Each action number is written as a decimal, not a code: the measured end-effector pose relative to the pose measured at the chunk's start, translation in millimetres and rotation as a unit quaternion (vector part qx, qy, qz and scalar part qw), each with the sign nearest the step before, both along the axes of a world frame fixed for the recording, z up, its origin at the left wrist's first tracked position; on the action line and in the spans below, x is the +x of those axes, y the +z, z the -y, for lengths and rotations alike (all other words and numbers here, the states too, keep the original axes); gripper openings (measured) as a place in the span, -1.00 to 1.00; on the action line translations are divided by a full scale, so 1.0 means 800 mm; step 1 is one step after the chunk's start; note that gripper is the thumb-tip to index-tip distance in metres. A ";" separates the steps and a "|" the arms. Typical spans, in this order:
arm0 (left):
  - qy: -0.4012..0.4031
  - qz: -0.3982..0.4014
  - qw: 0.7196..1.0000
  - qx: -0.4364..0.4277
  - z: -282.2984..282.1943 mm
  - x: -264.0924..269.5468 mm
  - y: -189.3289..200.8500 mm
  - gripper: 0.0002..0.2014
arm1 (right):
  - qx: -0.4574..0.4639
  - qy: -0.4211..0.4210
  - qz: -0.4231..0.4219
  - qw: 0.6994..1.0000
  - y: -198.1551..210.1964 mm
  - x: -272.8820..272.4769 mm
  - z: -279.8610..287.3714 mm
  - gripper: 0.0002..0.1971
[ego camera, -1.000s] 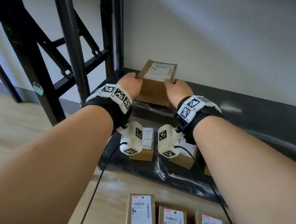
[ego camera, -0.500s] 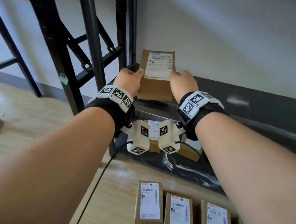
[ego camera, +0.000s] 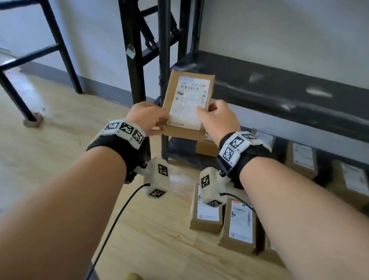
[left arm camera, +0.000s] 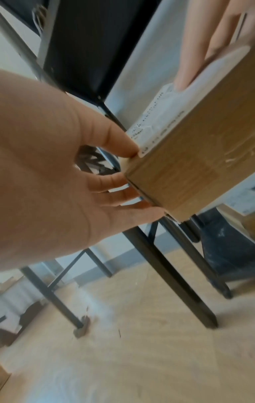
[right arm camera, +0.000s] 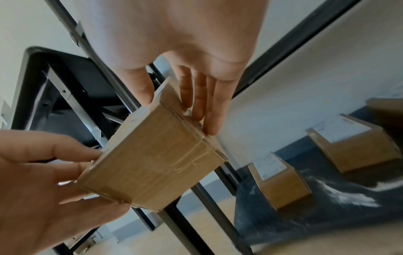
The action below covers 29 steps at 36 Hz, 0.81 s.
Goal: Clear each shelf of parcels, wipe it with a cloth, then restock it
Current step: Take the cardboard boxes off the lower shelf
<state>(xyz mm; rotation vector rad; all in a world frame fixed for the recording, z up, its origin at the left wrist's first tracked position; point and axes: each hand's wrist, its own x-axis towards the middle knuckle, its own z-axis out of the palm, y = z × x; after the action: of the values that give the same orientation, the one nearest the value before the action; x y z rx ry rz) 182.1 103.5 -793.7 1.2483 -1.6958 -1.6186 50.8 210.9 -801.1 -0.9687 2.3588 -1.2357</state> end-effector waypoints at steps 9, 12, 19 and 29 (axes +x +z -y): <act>0.010 0.094 0.991 0.093 -0.004 0.029 -0.118 -0.83 | 0.110 0.049 0.039 0.992 -0.114 0.031 -0.009 -0.73; 0.001 0.116 0.986 0.119 -0.002 0.033 -0.160 -0.88 | 0.151 0.047 0.065 0.985 -0.153 0.035 -0.003 -0.73; -0.024 0.181 0.976 0.121 0.012 0.036 -0.248 -0.92 | 0.218 0.022 0.092 0.971 -0.235 0.048 0.019 -0.76; -0.099 0.303 0.944 0.083 0.020 0.033 -0.324 -0.92 | 0.315 0.023 0.112 0.942 -0.316 0.060 0.035 -0.74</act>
<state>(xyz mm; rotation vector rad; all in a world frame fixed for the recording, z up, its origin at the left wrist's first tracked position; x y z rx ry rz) 208.8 87.4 -1052.7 1.8548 -2.1336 -1.6146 98.9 183.3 -1053.8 -0.6238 2.2910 -0.4695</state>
